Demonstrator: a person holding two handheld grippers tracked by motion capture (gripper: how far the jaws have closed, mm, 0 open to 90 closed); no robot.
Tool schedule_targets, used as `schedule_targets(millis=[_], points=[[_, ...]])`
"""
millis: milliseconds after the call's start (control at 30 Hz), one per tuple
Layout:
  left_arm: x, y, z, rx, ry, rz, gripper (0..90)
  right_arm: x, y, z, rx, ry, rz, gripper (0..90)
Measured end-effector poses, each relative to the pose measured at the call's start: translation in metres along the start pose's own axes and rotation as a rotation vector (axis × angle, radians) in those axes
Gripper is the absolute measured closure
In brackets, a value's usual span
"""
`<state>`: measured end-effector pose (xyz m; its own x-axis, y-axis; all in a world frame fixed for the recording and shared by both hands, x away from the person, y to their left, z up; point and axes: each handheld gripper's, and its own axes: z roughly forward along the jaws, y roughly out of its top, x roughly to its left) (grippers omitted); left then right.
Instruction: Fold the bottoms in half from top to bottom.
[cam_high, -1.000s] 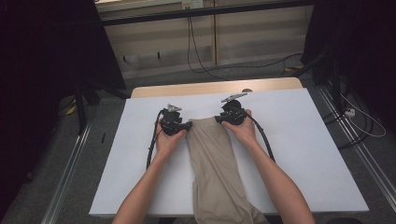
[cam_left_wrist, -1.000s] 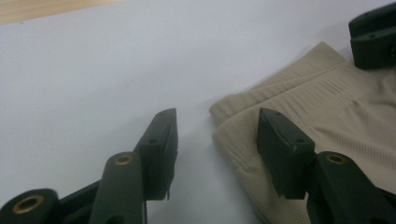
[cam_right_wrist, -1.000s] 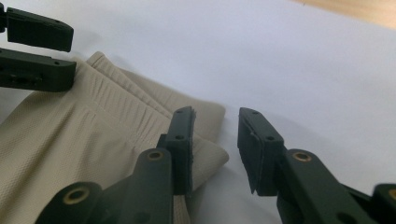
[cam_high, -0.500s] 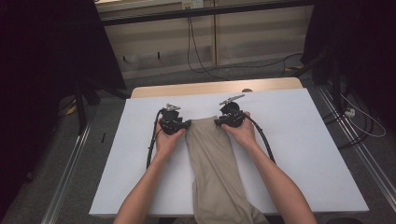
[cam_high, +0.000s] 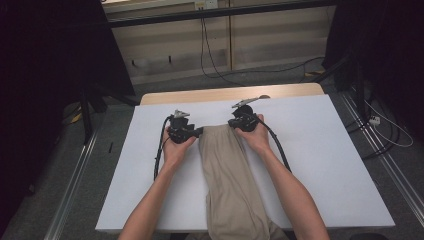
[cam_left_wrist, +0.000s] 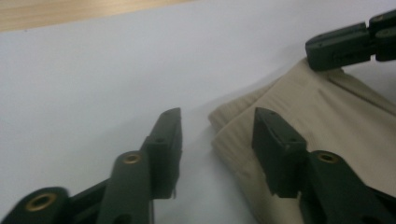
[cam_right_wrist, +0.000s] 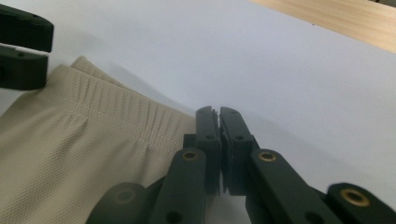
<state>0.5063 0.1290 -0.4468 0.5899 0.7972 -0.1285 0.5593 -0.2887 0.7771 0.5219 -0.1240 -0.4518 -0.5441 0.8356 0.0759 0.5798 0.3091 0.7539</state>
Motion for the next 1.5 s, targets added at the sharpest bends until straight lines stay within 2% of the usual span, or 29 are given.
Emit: schedule_targets(millis=[67,167,233,333,367,467,567,633,700,733,800,900,933,967,1033,1100,1133,1167,1200,1300,1367,1467,1500], points=[[0.001,-0.002,0.005,0.026,0.005,-0.010,45.6,-0.001,-0.001,0.001,0.000,-0.002,0.002,87.4],[0.002,-0.004,0.011,0.058,-0.001,-0.038,51.4,-0.003,-0.002,0.002,0.002,0.005,0.021,81.4],[0.002,-0.004,0.014,0.053,-0.004,-0.055,54.9,-0.006,-0.003,0.002,0.004,0.004,0.023,77.2],[0.004,-0.004,0.015,0.057,-0.013,-0.077,54.6,-0.009,-0.003,0.002,0.008,0.015,0.038,70.8],[0.005,-0.004,0.015,0.057,-0.017,-0.075,54.7,-0.010,-0.003,0.002,0.008,0.023,0.052,65.7],[0.006,-0.004,0.013,0.062,-0.025,-0.069,54.1,-0.011,-0.003,0.002,0.013,0.046,0.069,63.4],[0.007,-0.003,0.011,0.068,0.001,-0.068,46.1,-0.013,-0.004,0.003,0.022,0.078,0.090,59.3],[0.007,-0.003,0.011,0.078,0.002,-0.068,36.9,-0.015,-0.005,0.004,0.032,0.107,0.112,60.3],[0.005,-0.004,0.011,0.084,0.008,-0.041,36.1,-0.016,-0.006,0.005,0.030,0.124,0.120,62.4],[0.005,-0.003,0.011,0.086,0.007,-0.038,36.0,-0.016,-0.006,0.006,0.032,0.143,0.125,66.7],[0.005,-0.003,0.013,0.080,0.003,-0.044,34.9,-0.016,-0.005,0.007,0.031,0.149,0.130,67.1],[0.005,-0.003,0.016,0.068,-0.007,-0.067,33.9,-0.017,-0.005,0.006,0.035,0.170,0.135,77.0],[0.004,-0.002,0.016,0.067,0.001,-0.067,34.2,-0.017,-0.005,0.005,0.034,0.173,0.134,82.1],[0.003,-0.002,0.017,0.069,0.006,-0.049,35.2,-0.017,-0.005,0.005,0.028,0.175,0.134,83.2],[0.000,-0.003,0.018,0.068,-0.003,-0.038,40.5,-0.015,-0.005,0.004,0.029,0.163,0.130,84.0],[0.002,-0.003,0.017,0.071,-0.023,-0.048,45.9,-0.015,-0.005,0.003,0.027,0.160,0.133,84.2],[0.003,-0.003,0.016,0.074,-0.053,-0.054,50.7,-0.015,-0.005,0.003,0.027,0.162,0.132,84.3],[0.005,-0.004,0.016,0.073,-0.099,-0.076,60.8,-0.015,-0.005,0.002,0.025,0.162,0.132,84.4],[0.006,-0.006,0.016,0.062,-0.102,-0.102,67.5,-0.015,-0.005,0.002,0.023,0.161,0.133,84.4],[0.003,-0.004,0.016,0.076,-0.081,-0.105,71.3,-0.015,-0.006,0.001,0.024,0.162,0.137,84.4],[0.002,-0.004,0.016,0.062,-0.103,-0.132,78.3,-0.015,-0.005,-0.001,0.013,0.158,0.138,84.5],[0.003,-0.005,0.017,0.043,-0.123,-0.169,80.0,-0.017,-0.003,-0.007,-0.008,0.160,0.149,84.5],[0.002,-0.004,0.017,0.033,-0.121,-0.166,80.2,-0.018,0.000,-0.011,-0.020,0.158,0.149,84.6]])
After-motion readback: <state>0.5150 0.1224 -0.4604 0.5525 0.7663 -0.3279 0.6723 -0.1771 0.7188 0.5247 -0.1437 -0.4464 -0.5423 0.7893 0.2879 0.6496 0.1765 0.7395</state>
